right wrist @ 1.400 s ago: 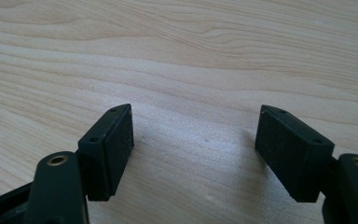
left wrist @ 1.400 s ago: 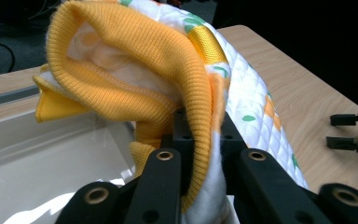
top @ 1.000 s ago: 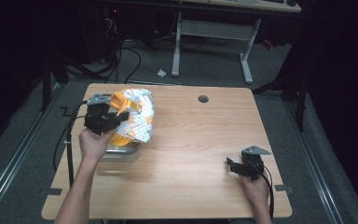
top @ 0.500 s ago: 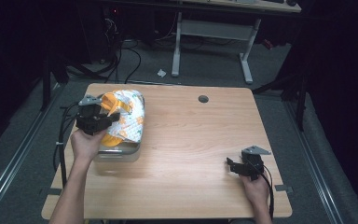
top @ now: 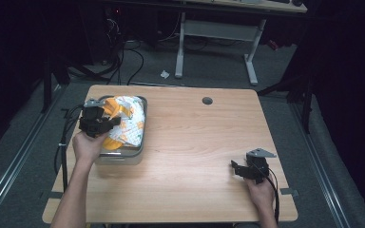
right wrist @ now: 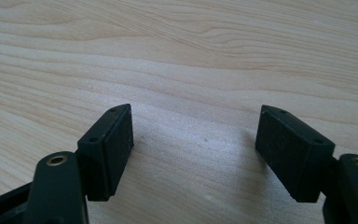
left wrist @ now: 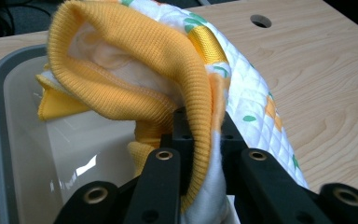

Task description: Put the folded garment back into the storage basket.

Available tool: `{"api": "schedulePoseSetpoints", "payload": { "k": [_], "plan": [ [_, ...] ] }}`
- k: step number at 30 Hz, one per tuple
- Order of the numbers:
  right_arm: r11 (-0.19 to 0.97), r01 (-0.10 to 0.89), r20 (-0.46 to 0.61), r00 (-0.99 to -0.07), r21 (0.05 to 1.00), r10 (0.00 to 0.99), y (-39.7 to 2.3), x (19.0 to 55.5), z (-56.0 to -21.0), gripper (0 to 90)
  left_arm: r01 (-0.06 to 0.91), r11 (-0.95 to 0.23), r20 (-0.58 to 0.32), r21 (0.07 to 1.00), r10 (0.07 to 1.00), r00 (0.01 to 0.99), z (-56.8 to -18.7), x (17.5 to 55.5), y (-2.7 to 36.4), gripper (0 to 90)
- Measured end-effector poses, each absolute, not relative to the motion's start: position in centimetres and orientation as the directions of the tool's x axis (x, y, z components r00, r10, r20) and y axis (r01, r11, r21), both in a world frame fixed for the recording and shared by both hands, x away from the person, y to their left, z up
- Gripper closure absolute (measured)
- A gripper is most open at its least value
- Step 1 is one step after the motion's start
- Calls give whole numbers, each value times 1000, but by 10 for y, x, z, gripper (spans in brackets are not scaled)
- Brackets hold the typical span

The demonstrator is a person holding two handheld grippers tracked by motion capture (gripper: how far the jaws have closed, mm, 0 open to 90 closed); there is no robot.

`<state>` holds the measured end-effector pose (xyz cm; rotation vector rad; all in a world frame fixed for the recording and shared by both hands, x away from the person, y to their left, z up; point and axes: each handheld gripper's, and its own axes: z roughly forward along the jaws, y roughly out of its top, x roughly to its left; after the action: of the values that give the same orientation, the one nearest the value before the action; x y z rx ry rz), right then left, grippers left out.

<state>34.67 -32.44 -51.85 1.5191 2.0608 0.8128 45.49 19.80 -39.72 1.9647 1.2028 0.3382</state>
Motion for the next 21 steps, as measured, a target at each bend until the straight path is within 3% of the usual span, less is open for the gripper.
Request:
{"api": "schedulePoseSetpoints", "payload": {
  "k": [16, 21],
  "plan": [
    [220, 690, -13, -292, 690, 956, -325, 347, -519, 280, 676, -273, -147, 685, 857, 495, -424, 469, 198, 818],
    [220, 690, -13, -292, 689, 956, -325, 347, -519, 280, 687, -301, -111, 661, 866, 487, -431, 473, 191, 764]
  ]
}}
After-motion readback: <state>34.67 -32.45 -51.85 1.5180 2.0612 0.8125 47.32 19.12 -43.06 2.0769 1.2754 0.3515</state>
